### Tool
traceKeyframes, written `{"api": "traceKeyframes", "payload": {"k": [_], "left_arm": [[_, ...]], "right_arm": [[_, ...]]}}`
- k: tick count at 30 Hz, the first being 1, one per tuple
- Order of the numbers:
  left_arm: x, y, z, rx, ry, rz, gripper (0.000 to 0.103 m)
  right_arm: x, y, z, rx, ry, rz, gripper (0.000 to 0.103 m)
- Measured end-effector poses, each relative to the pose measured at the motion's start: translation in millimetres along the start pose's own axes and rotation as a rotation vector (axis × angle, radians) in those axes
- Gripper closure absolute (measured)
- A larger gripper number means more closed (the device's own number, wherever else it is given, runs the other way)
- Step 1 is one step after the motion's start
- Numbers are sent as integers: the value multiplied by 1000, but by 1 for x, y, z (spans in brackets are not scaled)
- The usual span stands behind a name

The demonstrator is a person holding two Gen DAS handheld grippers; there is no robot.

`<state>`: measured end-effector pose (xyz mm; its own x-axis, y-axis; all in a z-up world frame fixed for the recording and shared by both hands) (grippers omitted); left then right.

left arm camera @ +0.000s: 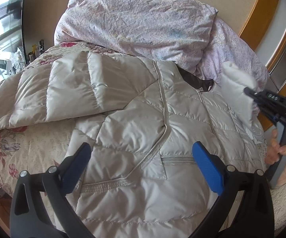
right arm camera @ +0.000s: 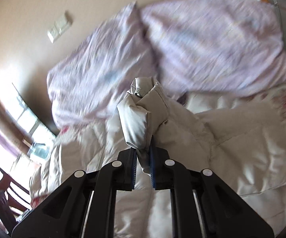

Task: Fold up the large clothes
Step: 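Carry the held sleeve across the jacket front and lay it down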

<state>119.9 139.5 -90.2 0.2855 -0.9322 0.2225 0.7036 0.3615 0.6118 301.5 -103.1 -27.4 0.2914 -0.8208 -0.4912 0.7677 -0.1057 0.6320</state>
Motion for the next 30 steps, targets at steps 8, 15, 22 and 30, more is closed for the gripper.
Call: {"api": "traceKeyframes", "payload": {"k": [8, 15, 22, 30], "left_arm": [[-2, -3, 6, 9, 19, -9, 5], [-4, -4, 14, 28, 29, -17, 5], [-26, -2, 17, 33, 47, 18, 4], [-67, -2, 16, 23, 142, 92, 4]], "right_arm": [[-33, -55, -63, -174, -106, 142, 91], [-51, -86, -67, -264, -163, 315, 46], [-34, -63, -22, -98, -144, 259, 27], [34, -53, -73, -198, -413, 117, 29]]}}
Point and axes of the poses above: each gripper's, at about its wrist camera, not at the fingertips, and z roughly against the way its jaws point, x to its right, y to its top, the point moved 4 cm from there along -z, roughly the way its jaws point, and after that the axes turned 6 degrees about y, right-handed, at the moved point
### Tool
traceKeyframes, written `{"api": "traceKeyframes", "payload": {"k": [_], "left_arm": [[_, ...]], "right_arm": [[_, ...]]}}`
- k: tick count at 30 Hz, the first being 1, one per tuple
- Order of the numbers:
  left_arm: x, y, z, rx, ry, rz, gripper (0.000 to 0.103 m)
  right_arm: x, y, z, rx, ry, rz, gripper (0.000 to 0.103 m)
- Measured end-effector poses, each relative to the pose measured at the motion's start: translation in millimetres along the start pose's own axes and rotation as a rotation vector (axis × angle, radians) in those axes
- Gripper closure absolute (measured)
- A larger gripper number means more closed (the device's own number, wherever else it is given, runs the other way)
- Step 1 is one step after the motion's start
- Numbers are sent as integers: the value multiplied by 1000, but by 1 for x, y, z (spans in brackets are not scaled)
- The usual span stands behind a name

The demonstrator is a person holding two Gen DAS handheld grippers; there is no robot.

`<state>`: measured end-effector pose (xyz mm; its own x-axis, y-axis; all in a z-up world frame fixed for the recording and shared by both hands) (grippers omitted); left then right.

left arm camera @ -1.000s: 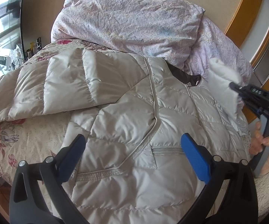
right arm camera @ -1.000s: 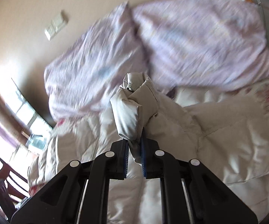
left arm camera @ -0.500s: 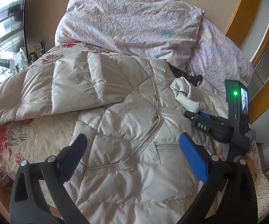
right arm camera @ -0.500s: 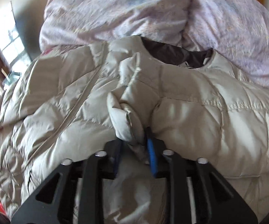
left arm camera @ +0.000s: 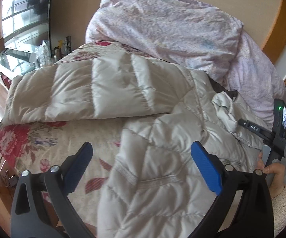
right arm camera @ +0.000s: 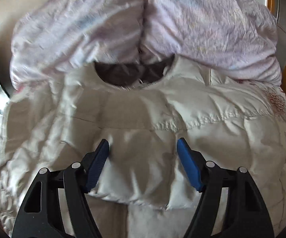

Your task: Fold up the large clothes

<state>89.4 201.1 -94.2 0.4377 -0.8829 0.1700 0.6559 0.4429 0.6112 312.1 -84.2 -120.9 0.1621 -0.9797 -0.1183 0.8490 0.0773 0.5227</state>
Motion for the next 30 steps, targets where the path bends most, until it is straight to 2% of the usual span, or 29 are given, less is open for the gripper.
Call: {"api": "traceKeyframes", "payload": {"k": [4, 10, 13, 23, 28, 30], "left_arm": [[-21, 2, -3, -3, 43, 36, 4], [-61, 4, -11, -33, 89, 126, 4], [-83, 6, -15, -51, 113, 189, 4], [-118, 19, -38, -93, 127, 323, 5], [-138, 20, -64, -166, 74, 448, 18], [-145, 22, -67, -158, 72, 478, 21]], "right_arm": [[-10, -7, -18, -2, -78, 50, 25], [-6, -12, -22, -2, -68, 50, 22], [-3, -11, -25, 6, -56, 44, 17], [0, -12, -23, 41, -31, 19, 16], [0, -12, -23, 48, -27, 15, 16], [-1, -12, -23, 51, -26, 13, 16]]}}
Point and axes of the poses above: each gripper's, at about its wrist camera, not at the fingertips, and z roughly against the way its jaws point, x to its right, y to its top, the point moved 4 cm from there along -z, roughly the way its jaws point, and after that the axes turned 6 degrees about y, right-handed, at the moved point
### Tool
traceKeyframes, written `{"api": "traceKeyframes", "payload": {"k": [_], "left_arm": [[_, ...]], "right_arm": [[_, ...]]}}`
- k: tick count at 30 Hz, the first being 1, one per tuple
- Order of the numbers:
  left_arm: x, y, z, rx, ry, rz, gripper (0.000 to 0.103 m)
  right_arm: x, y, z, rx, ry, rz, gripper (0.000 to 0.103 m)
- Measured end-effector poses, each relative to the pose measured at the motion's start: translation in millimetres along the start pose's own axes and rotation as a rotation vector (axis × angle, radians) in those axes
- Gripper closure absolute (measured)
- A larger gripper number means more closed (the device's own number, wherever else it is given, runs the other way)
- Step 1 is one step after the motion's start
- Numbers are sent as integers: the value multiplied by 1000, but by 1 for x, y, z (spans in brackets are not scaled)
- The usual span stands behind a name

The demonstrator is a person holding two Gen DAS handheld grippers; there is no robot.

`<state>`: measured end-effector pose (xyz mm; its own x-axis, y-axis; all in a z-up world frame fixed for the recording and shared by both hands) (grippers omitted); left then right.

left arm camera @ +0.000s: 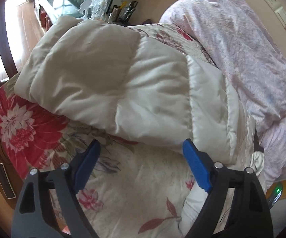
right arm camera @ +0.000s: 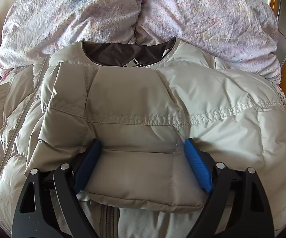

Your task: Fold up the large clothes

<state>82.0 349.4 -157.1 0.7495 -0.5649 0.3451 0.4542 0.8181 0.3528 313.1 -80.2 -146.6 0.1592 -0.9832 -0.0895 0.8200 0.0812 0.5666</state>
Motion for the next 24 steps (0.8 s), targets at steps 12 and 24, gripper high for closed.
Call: {"api": "traceKeyframes", "payload": {"k": [12, 24], "left_arm": [[-41, 36, -4, 27, 4, 199, 72], [15, 70, 63, 215, 26, 13, 95]], "right_arm": [[0, 0, 1, 5, 1, -2, 16], [1, -1, 1, 9, -1, -1, 16]]}}
Point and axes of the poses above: each gripper's, at about its wrist camera, not at the fingertips, and z roughly against the way its jaws point, x to its right, y to its top, the point moved 4 cm from there along -z, roughly the way its jaws point, and after that the axes turned 6 degrees about y, right-handed, at the moved point
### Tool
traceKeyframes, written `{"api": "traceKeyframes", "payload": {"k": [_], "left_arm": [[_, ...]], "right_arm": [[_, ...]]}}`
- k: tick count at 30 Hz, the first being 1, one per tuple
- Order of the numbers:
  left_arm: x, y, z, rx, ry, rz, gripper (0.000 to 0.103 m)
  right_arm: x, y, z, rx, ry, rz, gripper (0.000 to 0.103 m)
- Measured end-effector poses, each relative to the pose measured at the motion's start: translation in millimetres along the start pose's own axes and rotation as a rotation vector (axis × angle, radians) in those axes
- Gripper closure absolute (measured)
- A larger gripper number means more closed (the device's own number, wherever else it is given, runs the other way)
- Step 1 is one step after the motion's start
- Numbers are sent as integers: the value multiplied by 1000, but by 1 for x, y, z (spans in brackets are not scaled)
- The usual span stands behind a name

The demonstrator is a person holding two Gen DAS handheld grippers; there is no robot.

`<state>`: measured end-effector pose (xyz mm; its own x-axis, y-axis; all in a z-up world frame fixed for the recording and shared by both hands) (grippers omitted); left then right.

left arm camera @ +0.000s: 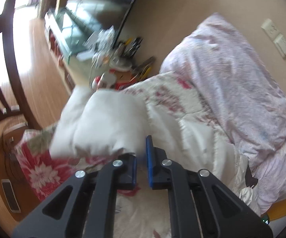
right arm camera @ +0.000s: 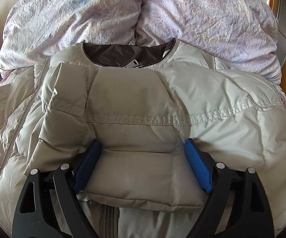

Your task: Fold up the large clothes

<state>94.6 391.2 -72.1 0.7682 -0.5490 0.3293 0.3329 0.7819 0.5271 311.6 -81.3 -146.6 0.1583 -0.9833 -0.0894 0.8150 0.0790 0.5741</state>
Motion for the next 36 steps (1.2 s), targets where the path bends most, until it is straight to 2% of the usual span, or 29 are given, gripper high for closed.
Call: {"api": "traceKeyframes", "payload": {"k": [5, 9, 14, 19, 21, 23, 28, 34, 36], "left_arm": [[73, 10, 59, 118, -102, -171, 95], [128, 0, 93, 165, -202, -289, 95], [183, -33, 120, 166, -331, -417, 95], [233, -79, 128, 160, -390, -564, 95], [253, -100, 128, 135, -416, -621, 95], [272, -124, 125, 100, -449, -677, 95], [306, -181, 109, 8, -506, -782, 95], [333, -251, 82, -96, -515, -908, 93], [338, -278, 76, -125, -505, -974, 80]], "right_arm": [[-1, 0, -1, -3, -9, 11, 15], [-1, 1, -2, 6, -13, 21, 14], [0, 0, -3, 7, -9, 20, 13], [4, 4, -5, -26, 38, 36, 12], [12, 6, 0, -63, 119, 30, 12], [27, 5, 14, -44, 157, -18, 12], [80, 6, 62, 78, 102, -98, 12], [134, 0, 82, 126, 3, -185, 12], [147, -1, 84, 132, 0, -224, 12]]}}
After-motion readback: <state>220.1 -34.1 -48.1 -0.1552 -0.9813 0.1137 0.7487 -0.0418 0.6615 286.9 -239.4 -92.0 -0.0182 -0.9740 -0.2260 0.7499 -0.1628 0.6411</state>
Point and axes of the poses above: each gripper's, at about its wrist camera, not at the fingertips, and z roughly against the way its jaws point, x to its right, y to its top, the point moved 4 cm from there along -z, roughly the way its jaws point, and after that the axes turned 6 degrees about y, right-handed, at the moved point
